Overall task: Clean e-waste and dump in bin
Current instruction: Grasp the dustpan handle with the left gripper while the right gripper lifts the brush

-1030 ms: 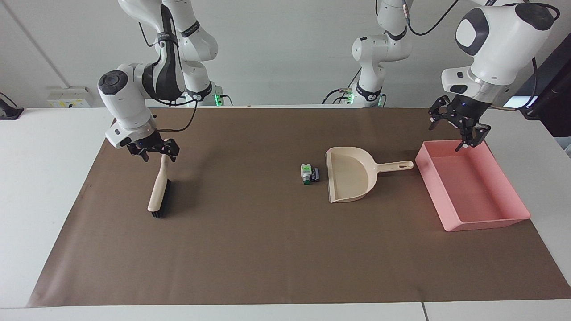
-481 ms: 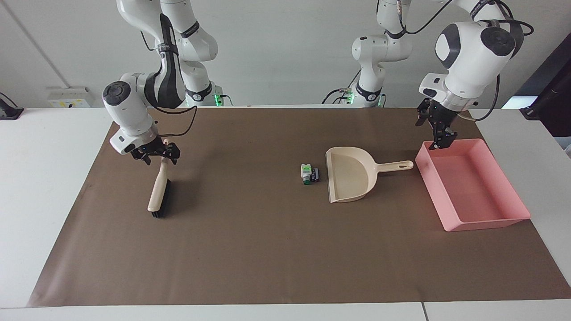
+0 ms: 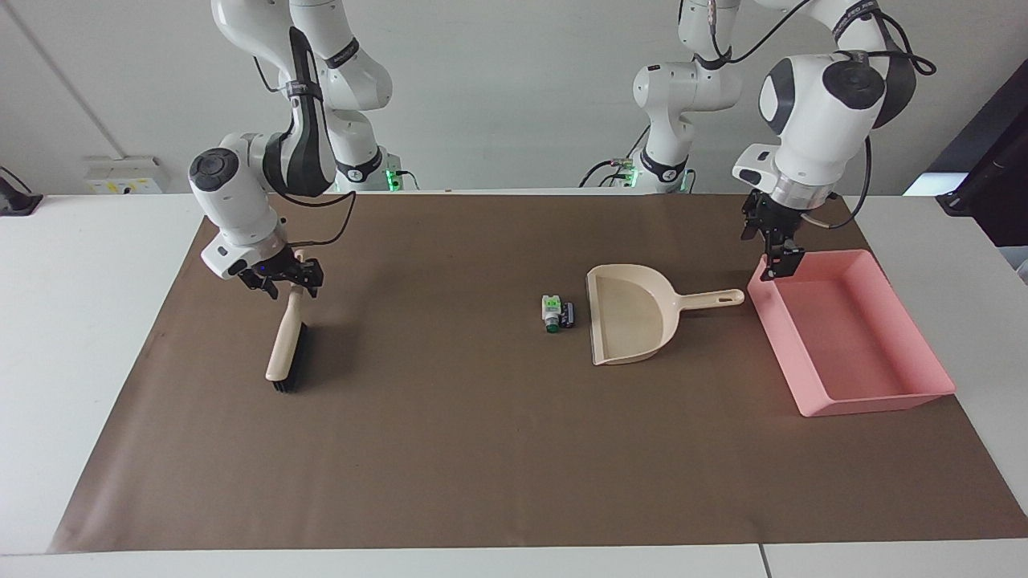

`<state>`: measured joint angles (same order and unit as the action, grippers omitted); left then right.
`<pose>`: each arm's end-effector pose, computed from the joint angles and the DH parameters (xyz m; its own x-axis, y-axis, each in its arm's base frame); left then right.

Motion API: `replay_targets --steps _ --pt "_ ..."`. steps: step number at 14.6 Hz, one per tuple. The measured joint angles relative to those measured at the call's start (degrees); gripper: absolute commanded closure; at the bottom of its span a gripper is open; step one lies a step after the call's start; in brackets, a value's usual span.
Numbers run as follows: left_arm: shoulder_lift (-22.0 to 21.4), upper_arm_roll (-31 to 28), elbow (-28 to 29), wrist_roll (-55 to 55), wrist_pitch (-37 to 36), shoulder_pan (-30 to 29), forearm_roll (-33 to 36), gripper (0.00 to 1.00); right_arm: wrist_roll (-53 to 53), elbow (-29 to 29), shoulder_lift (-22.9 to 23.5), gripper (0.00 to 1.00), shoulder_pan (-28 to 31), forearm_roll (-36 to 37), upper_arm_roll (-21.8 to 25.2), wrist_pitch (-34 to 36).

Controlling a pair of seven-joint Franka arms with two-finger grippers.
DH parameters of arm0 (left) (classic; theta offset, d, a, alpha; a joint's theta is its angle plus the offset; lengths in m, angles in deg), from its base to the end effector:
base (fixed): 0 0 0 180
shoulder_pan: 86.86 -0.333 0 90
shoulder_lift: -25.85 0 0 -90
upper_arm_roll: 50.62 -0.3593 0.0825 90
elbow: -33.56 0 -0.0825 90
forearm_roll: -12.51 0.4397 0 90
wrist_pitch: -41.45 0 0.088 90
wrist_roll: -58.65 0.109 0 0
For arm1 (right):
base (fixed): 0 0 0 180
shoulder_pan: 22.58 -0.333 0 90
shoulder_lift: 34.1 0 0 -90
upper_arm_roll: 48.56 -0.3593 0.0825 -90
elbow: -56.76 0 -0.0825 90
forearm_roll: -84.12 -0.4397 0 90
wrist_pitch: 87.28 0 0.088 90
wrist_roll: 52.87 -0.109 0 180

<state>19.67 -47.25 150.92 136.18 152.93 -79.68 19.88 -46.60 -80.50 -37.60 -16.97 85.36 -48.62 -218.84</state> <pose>0.5637 -0.0969 0.5091 -0.0111 -0.9924 -0.1225 -0.9995 0.0148 -0.0291 0.5163 -0.0507 0.3398 0.9988 0.0270 -0.0400 0.0275 -0.9996 0.0114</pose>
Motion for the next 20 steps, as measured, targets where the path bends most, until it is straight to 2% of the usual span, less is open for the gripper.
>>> replay_targets --steps 3,7,9,11,12,18,19,20 --pt "2.4 0.41 4.08 -6.88 4.75 3.8 4.36 0.03 0.0 -0.16 0.0 0.35 0.0 0.0 -0.04 0.0" --pt "7.25 0.46 7.22 -12.8 11.19 5.19 8.91 0.04 0.0 -0.54 0.0 0.44 -0.02 0.0 -0.08 0.0" --pt "8.06 0.46 10.21 -15.3 15.48 5.25 11.12 0.04 0.01 -0.61 -0.01 0.59 -0.06 0.0 -0.17 0.0" --pt "8.08 0.46 12.11 -16.31 17.25 5.43 11.89 0.05 0.01 -0.6 -0.03 0.97 -0.16 0.0 -0.24 0.12" --pt "8.07 0.46 12.45 -16.57 17.42 5.79 11.92 0.06 0.0 -0.55 -0.06 1.0 -0.29 -0.03 -0.3 0.5" --pt "8.05 0.51 12.71 -18.38 17.44 7.66 11.99 0.16 -0.26 3.2 -0.18 1.0 -0.85 -0.47 -0.66 6.14" --pt "8.05 0.52 12.75 -18.58 17.44 7.7 12.01 0.21 -0.26 3.76 -0.17 1.0 -1.18 -0.49 -0.75 6.67" --pt "8.05 0.52 12.8 -18.65 17.44 7.7 12.01 0.32 -0.56 4.53 -0.17 1.0 -2.0 -0.55 -0.77 7.55"
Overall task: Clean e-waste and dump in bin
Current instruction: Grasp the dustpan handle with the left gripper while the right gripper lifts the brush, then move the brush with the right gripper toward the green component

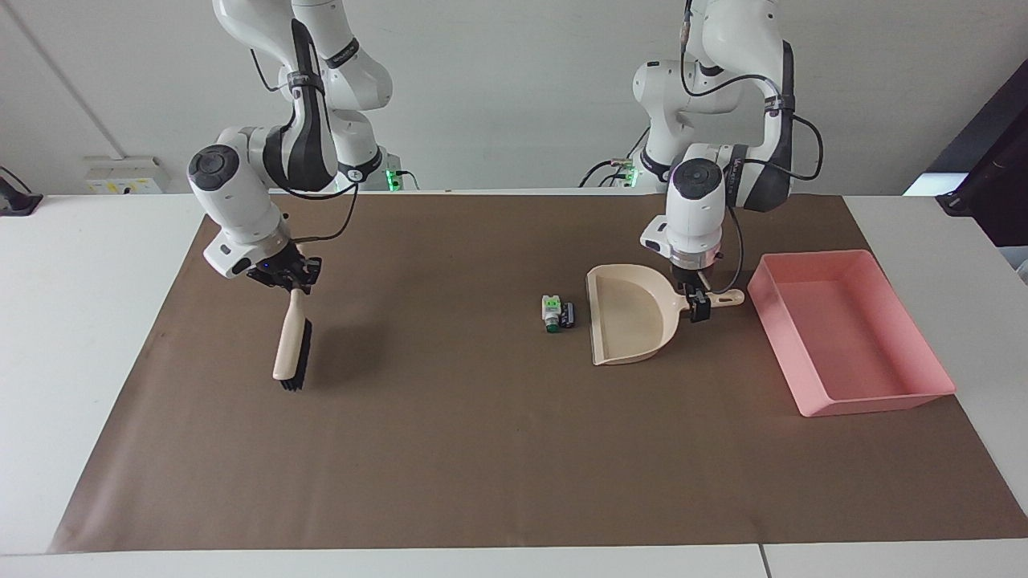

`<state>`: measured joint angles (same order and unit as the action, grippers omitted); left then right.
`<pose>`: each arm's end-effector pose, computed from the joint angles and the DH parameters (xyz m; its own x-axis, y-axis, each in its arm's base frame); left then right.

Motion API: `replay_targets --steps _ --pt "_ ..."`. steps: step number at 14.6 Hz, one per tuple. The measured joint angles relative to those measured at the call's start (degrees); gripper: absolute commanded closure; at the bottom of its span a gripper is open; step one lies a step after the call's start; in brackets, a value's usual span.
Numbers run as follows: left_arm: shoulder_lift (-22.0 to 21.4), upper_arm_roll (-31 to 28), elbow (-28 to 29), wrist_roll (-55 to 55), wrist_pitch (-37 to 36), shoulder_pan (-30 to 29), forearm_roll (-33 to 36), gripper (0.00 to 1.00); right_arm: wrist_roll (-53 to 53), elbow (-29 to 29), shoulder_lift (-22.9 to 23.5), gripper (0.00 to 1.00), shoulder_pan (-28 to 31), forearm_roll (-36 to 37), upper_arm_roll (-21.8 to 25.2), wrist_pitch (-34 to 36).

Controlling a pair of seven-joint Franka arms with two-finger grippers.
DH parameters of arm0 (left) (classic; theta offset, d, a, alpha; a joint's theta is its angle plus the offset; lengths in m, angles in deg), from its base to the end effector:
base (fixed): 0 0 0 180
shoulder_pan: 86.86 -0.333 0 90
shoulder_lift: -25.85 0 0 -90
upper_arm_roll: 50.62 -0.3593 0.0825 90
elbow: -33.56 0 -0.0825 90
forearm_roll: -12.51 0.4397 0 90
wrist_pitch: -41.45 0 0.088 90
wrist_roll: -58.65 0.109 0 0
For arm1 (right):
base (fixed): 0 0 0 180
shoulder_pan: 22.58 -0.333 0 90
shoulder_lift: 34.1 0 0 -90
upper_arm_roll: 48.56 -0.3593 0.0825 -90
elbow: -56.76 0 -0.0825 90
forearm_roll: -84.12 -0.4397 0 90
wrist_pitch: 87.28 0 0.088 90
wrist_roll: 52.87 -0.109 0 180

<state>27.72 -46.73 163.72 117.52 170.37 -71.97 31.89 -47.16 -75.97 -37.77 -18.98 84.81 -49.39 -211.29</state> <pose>0.5325 -0.1707 0.3440 0.0022 -0.9681 -0.2507 -0.9983 0.0126 -0.0577 0.5302 -0.0261 0.3675 0.9944 0.0581 -0.0887 0.0585 -0.9983 0.0015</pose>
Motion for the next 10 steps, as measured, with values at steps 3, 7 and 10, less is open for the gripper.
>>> replay_targets --steps 3,7,10 --pt "-0.01 0.0 0.04 -0.24 0.08 0.0 0.01 0.75 -3.2 3.69 0.1 1.0 -3.74 0.0 -0.13 4.28" --pt "-0.02 -0.01 0.09 -0.74 0.46 0.0 0.05 1.0 -8.11 7.09 1.01 1.0 -12.28 1.71 -0.36 6.54" --pt "-0.28 -0.1 -0.27 -0.82 0.51 -0.12 0.13 1.0 -15.76 7.38 1.96 1.0 -20.66 6.21 -0.61 6.94"
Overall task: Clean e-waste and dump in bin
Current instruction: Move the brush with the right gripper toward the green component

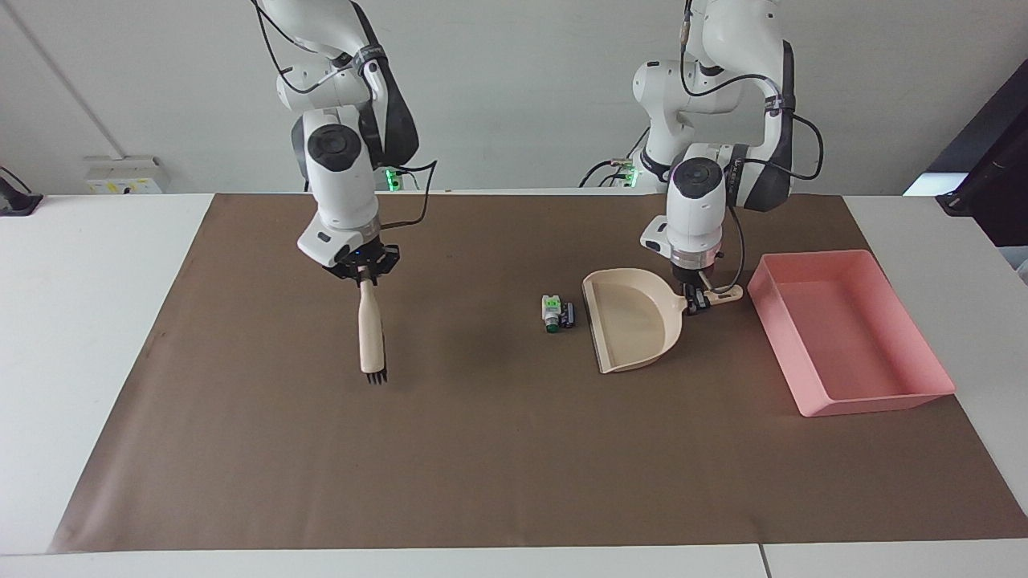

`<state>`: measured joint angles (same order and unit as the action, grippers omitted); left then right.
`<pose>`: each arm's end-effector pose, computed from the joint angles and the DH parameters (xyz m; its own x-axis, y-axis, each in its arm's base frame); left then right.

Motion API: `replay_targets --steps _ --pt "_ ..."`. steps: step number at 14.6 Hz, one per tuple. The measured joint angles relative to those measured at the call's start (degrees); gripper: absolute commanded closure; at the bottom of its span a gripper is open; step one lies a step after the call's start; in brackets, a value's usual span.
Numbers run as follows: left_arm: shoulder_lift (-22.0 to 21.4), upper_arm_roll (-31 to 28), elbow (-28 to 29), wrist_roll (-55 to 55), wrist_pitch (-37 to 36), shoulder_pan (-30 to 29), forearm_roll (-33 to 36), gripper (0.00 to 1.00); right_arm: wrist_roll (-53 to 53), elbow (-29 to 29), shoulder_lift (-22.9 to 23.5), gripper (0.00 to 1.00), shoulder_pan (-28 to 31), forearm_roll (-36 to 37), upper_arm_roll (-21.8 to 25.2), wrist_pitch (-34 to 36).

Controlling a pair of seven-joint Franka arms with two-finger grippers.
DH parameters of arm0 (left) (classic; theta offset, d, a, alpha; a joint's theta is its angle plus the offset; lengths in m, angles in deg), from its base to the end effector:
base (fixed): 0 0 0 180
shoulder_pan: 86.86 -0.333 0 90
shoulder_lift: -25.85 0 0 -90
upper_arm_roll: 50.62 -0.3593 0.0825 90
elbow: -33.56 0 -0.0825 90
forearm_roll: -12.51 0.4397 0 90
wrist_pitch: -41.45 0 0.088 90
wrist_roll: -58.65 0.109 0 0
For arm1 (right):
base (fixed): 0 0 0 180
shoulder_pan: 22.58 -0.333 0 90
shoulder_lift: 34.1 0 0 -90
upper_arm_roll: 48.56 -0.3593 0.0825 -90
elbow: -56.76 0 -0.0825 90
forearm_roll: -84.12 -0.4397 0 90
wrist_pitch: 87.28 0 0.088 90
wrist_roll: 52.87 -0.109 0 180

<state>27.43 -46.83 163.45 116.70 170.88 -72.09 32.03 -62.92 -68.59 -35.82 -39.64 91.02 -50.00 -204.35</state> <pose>0.5354 -0.1698 0.3497 0.0208 -0.9695 -0.2441 -0.9969 -0.0016 -0.0786 0.5320 0.1708 0.4018 0.9749 0.2002 -0.0977 0.2112 -0.9701 0.1197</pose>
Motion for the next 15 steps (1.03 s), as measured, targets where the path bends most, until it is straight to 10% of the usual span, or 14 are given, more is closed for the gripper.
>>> replay_targets --steps 15 --pt "1.07 0.08 -4.36 0.05 -10.24 4.1 6.81 1.0 -28.8 14.53 17.08 1.0 -26.16 -2.02 -0.33 0.35"
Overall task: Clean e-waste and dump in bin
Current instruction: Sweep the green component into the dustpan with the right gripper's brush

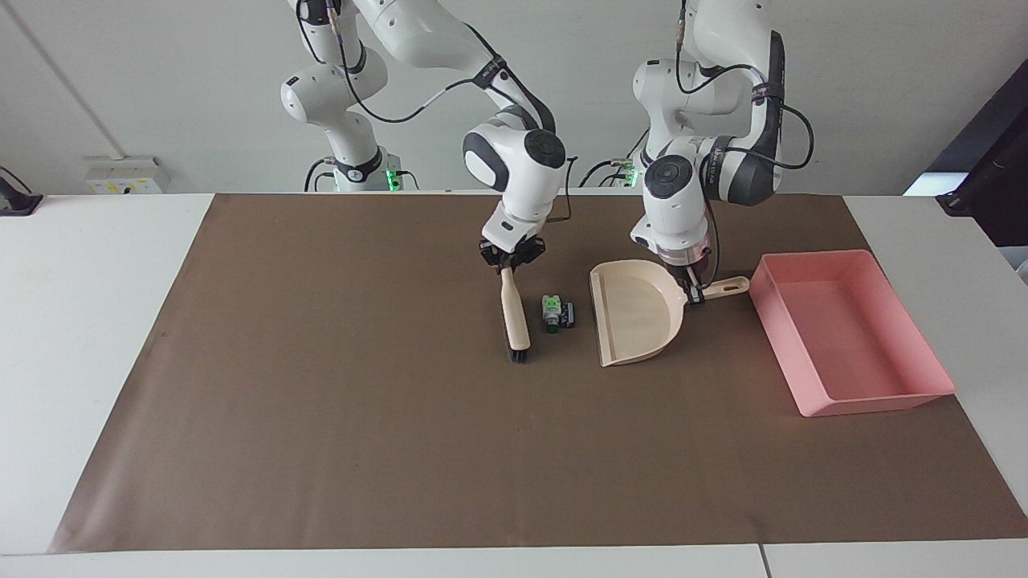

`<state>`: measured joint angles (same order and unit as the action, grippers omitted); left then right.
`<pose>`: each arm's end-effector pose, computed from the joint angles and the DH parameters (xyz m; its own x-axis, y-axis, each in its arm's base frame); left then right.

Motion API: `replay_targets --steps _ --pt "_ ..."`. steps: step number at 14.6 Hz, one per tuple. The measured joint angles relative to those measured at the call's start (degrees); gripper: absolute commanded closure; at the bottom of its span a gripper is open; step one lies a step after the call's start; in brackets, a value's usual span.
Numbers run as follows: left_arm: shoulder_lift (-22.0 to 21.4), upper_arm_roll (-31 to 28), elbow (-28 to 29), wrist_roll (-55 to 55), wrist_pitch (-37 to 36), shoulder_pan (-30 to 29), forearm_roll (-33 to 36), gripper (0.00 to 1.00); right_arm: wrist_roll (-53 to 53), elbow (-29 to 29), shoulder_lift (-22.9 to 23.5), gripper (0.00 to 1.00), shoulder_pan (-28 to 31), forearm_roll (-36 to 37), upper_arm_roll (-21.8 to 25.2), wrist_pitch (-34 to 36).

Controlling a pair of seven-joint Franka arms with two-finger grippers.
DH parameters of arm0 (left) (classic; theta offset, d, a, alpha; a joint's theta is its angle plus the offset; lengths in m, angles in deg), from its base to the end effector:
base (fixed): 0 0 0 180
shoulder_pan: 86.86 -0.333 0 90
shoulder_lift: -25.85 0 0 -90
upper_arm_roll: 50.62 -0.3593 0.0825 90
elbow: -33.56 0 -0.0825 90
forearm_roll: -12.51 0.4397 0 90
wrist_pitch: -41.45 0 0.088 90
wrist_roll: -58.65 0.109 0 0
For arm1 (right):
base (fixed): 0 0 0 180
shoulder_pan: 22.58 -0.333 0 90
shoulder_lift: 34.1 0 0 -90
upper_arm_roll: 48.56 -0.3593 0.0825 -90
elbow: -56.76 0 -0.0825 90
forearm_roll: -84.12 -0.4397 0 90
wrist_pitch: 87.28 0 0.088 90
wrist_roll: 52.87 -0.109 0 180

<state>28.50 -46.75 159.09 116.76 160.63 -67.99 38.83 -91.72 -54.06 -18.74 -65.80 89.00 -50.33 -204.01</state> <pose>0.5337 -0.1984 0.3640 -0.0873 -0.9137 -0.3968 -0.9946 0.1023 -0.0168 0.4619 0.4536 0.3429 0.9855 0.1433 -0.0906 0.1558 -0.9762 0.1507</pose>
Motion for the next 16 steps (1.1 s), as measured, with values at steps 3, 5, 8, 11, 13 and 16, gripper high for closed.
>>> replay_targets --steps 3,5,8,11,13,16 --pt "-0.01 0.0 0.43 0.0 -0.69 0.35 0.02 1.0 -0.07 -0.06 0.35 1.0 -0.64 -0.88 -1.39 -2.72" --pt "-0.01 0.01 1.03 0.0 -0.69 0.57 0.02 1.0 -0.07 -0.11 1.26 1.0 -0.64 -1.35 -2.94 -5.87" --pt "-0.18 0.02 1.63 -0.06 -0.67 1.07 0.06 1.0 1.67 -0.18 2.56 1.0 -0.67 -8.4 -4.65 -12.96" --pt "-0.42 0.0 2.65 -0.05 1.29 1.1 0.39 1.0 8.33 -0.2 3.52 1.0 -0.67 -19.79 -4.91 -20.3" --pt "-0.62 -0.18 3.83 -0.07 3.16 1.04 0.6 1.0 10.66 -0.18 4.26 1.0 -0.67 -24.86 -5.58 -24.31" --pt "-0.78 -0.38 4.46 -0.01 5.04 0.85 0.63 1.0 11.29 -0.11 4.62 1.0 -0.67 -26.59 -6.1 -25.99"
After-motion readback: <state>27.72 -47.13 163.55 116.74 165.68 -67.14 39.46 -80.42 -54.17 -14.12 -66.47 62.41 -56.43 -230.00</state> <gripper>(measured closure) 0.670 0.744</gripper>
